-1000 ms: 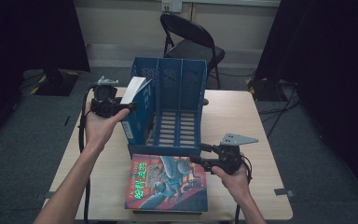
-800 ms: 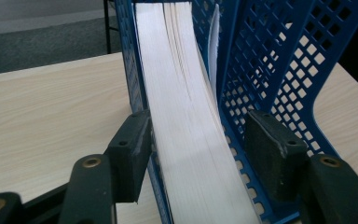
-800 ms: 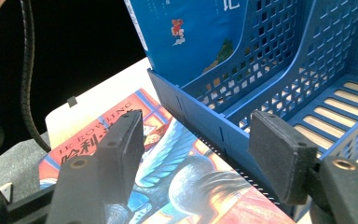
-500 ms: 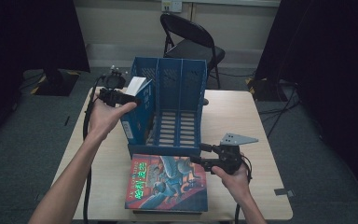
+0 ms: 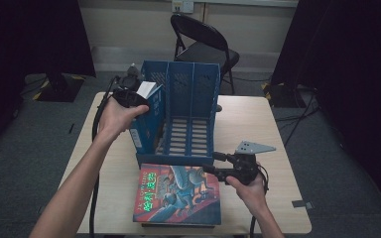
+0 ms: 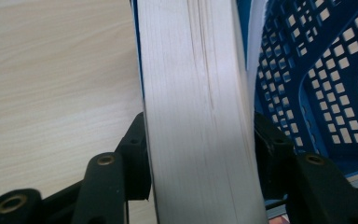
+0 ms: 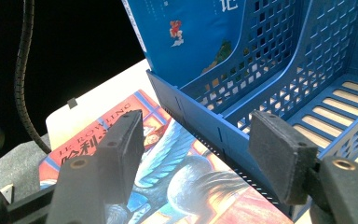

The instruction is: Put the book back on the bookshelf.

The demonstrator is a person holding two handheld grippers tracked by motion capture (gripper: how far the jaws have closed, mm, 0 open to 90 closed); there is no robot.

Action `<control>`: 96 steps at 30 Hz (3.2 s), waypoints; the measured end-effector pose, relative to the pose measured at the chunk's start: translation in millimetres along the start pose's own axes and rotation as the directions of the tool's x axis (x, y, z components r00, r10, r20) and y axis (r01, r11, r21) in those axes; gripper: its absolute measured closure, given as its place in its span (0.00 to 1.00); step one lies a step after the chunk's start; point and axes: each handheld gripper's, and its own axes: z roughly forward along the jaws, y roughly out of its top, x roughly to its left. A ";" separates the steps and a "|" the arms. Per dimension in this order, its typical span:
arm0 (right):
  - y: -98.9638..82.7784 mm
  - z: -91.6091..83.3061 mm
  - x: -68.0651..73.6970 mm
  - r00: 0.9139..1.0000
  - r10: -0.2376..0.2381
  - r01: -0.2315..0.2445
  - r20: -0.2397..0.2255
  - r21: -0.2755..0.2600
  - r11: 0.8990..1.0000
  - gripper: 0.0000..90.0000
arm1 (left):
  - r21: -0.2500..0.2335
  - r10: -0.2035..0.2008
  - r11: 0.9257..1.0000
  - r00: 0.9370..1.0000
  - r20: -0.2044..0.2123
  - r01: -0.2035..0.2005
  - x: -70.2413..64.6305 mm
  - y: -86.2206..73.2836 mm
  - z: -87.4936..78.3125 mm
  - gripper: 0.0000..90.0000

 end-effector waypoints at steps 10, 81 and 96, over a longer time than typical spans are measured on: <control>-0.3 -1.0 -0.3 1.000 0.001 -0.001 -0.001 0.002 1.000 0.39 | 0.121 -0.038 0.992 0.998 -0.041 0.042 -3.2 11.3 10.3 0.63; -5.0 -0.7 -5.3 1.000 -0.002 0.002 -0.001 0.005 1.000 0.39 | 0.040 -0.079 0.996 0.992 -0.099 0.083 1.5 61.7 42.2 0.67; -4.5 2.6 -0.7 1.000 -0.014 0.014 0.000 0.019 1.000 0.39 | -0.086 -0.033 0.996 0.999 0.016 0.034 19.1 25.1 21.9 0.43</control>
